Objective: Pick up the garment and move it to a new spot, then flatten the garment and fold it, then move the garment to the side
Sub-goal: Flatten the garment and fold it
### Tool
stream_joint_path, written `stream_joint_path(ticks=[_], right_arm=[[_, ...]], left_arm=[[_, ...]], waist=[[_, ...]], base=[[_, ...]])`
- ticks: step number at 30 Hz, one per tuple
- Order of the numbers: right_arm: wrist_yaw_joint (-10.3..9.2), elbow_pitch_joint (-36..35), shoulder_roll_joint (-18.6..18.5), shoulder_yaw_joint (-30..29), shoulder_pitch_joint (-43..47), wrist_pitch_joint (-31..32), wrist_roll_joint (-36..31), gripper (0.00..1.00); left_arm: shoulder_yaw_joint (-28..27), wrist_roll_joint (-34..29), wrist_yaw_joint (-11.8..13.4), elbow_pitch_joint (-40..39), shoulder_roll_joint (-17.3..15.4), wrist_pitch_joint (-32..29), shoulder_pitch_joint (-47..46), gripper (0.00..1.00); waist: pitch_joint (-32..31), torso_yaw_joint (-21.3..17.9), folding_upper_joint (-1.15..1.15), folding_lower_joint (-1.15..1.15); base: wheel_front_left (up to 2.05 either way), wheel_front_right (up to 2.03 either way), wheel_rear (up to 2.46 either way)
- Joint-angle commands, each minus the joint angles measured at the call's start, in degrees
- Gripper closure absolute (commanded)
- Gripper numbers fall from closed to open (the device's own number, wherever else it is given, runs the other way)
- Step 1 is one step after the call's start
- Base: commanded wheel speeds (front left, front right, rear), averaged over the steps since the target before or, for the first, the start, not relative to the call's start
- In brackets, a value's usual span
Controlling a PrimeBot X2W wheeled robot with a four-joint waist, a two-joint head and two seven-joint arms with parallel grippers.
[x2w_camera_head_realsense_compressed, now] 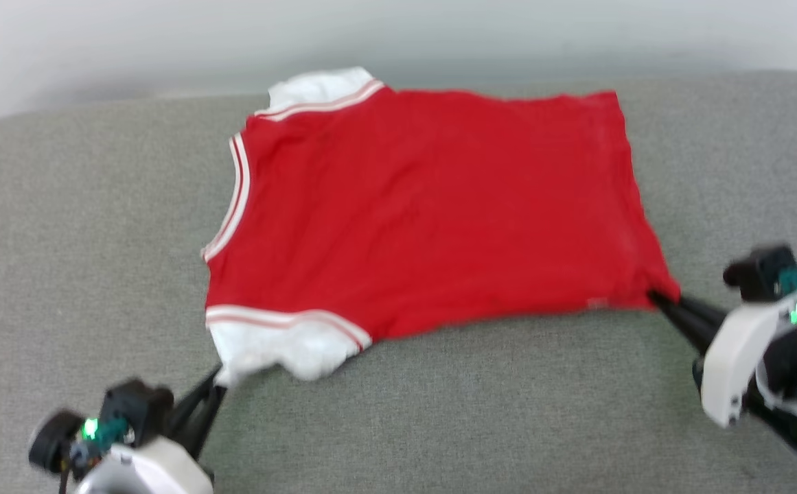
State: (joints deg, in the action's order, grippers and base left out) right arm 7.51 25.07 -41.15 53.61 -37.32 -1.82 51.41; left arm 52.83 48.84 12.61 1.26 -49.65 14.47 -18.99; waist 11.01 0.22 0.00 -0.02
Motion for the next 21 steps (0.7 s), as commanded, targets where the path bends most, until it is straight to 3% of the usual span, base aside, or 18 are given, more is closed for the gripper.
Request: stream_joint_path(ticks=[1,12,16,21], right_arm=[[-0.04,-1.09,-1.05,-0.39,3.77,-0.65,0.67,1.0],[-0.04,-5.71,-5.04,-5.17,21.86,-1.69,2.25,1.0],[-0.04,-8.23,-6.01,-7.92,26.56,-0.58,2.28,1.0],[-0.04,-11.01,-5.59,-12.23,28.62,1.01,1.08,1.0]], left_arm=[[0.47,1.42,1.07,-1.18,-0.1,0.17,3.44,1.0],[1.05,9.23,7.01,-8.92,-2.32,0.17,20.2,1.0],[1.32,10.68,7.63,-11.61,-2.98,-0.28,22.25,1.0],[0.56,8.13,7.42,-12.23,-2.48,-0.13,18.7,1.0]], waist=[[-2.33,-0.1,0.0,0.02],[-6.81,0.38,0.0,0.02],[-6.82,0.96,0.0,0.02],[-5.84,1.21,0.0,0.02]], base=[[0.0,0.0,0.0],[0.0,0.0,0.0],[0.0,0.0,0.0],[0.0,0.0,0.0]])
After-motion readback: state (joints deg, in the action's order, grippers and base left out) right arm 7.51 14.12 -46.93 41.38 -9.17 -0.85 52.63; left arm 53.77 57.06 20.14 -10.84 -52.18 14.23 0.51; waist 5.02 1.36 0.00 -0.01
